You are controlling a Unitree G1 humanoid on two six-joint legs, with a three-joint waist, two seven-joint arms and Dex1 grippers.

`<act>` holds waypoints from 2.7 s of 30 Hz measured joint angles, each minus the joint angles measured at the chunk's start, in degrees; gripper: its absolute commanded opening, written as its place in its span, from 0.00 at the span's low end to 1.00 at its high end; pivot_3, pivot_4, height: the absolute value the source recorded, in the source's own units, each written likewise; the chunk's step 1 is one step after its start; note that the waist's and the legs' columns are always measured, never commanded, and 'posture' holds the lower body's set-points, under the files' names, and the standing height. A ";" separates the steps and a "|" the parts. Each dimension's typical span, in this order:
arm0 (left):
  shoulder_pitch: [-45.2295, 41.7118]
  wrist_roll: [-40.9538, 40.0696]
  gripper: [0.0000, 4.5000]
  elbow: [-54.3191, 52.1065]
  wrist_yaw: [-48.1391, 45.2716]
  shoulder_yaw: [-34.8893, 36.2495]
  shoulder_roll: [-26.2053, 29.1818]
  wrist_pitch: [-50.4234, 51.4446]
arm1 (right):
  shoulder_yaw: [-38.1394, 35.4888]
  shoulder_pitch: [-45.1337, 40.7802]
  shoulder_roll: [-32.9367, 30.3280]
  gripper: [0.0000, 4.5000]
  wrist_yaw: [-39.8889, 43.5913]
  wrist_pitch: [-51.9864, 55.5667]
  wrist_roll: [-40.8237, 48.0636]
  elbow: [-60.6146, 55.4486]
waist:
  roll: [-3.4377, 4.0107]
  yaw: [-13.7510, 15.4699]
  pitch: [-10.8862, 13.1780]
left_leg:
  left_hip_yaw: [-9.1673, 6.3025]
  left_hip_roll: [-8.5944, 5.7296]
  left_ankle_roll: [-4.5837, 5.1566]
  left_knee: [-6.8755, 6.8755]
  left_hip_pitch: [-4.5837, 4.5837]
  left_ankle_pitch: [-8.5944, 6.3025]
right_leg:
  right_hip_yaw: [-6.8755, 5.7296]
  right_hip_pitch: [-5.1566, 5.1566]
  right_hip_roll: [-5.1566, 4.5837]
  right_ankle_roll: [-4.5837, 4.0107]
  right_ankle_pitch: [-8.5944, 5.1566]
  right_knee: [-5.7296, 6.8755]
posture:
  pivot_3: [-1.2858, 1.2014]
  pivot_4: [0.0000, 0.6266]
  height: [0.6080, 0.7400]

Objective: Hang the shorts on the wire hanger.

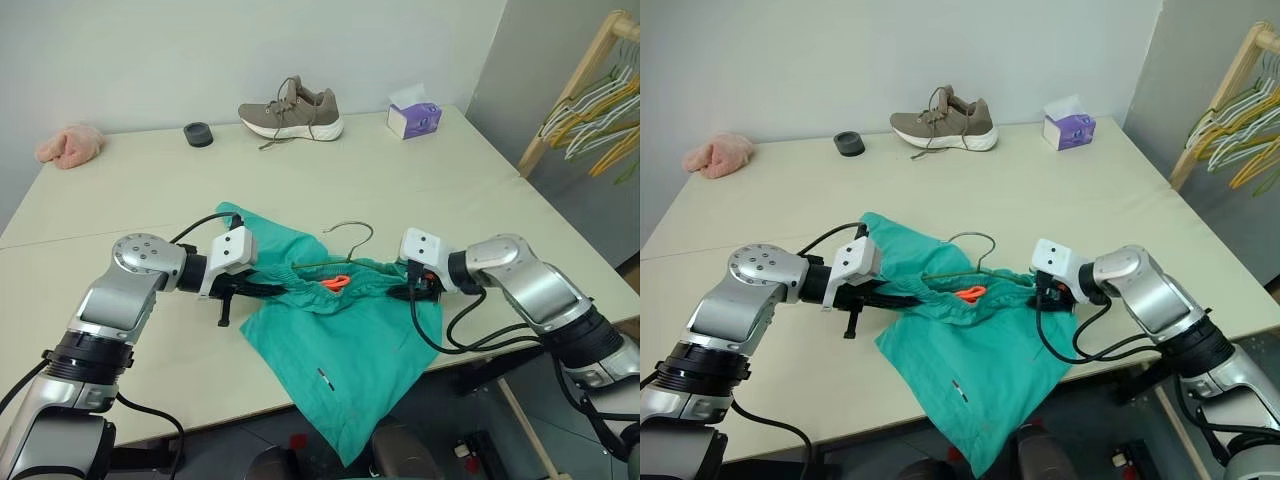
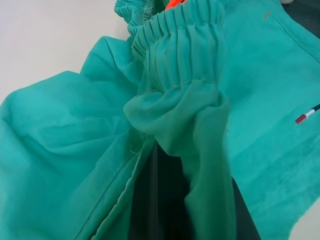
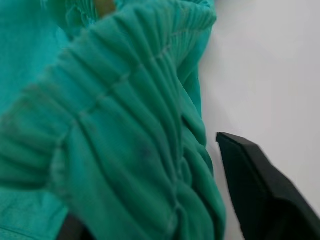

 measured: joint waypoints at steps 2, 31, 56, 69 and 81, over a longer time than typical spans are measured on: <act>0.00 -0.17 0.00 0.00 0.02 0.02 -0.08 0.08 | 0.00 0.01 0.10 0.19 0.94 -0.03 -0.06 -0.11 | 0.00 0.01 0.00 | 0.00 0.00 0.00 0.00 0.00 0.00 | 0.00 0.00 0.00 0.00 0.00 0.00 | 0.42 0.15 1.00; -3.37 -1.53 0.95 16.20 15.08 10.67 -4.88 -7.59 | -18.64 14.23 -3.54 0.00 -2.38 20.52 8.27 -13.78 | 0.04 0.02 -0.06 | -0.02 -0.08 -0.01 0.05 -0.10 0.00 | -0.09 0.00 -0.44 0.07 0.06 0.00 | 0.41 0.16 1.00; -12.61 -15.43 0.95 -8.42 11.35 -2.43 -25.61 13.86 | -76.05 40.67 3.18 0.00 -30.60 53.58 7.02 -28.22 | 0.78 -4.78 0.38 | 0.06 -0.34 0.18 -0.15 0.09 -0.12 | 0.32 0.20 -0.04 0.53 -0.21 -0.17 | 0.34 0.29 1.00; -19.19 -14.07 0.95 -7.87 17.07 -2.85 -31.66 11.54 | -74.29 18.76 -9.47 0.00 -42.33 38.49 0.67 -6.63 | 1.11 -8.97 2.03 | 0.10 -0.84 0.19 -0.92 0.86 -0.11 | 0.50 0.76 -0.40 0.96 -0.49 -0.34 | 0.35 0.29 1.00; -22.73 -11.66 0.95 -5.50 17.49 -3.12 -34.34 7.95 | -69.43 6.87 -15.10 0.00 -48.27 28.87 -1.06 16.71 | 1.14 -9.60 2.11 | 0.19 -0.98 0.16 -0.91 0.91 -0.10 | 0.53 0.89 -0.60 1.06 -0.54 -0.46 | 0.34 0.27 1.00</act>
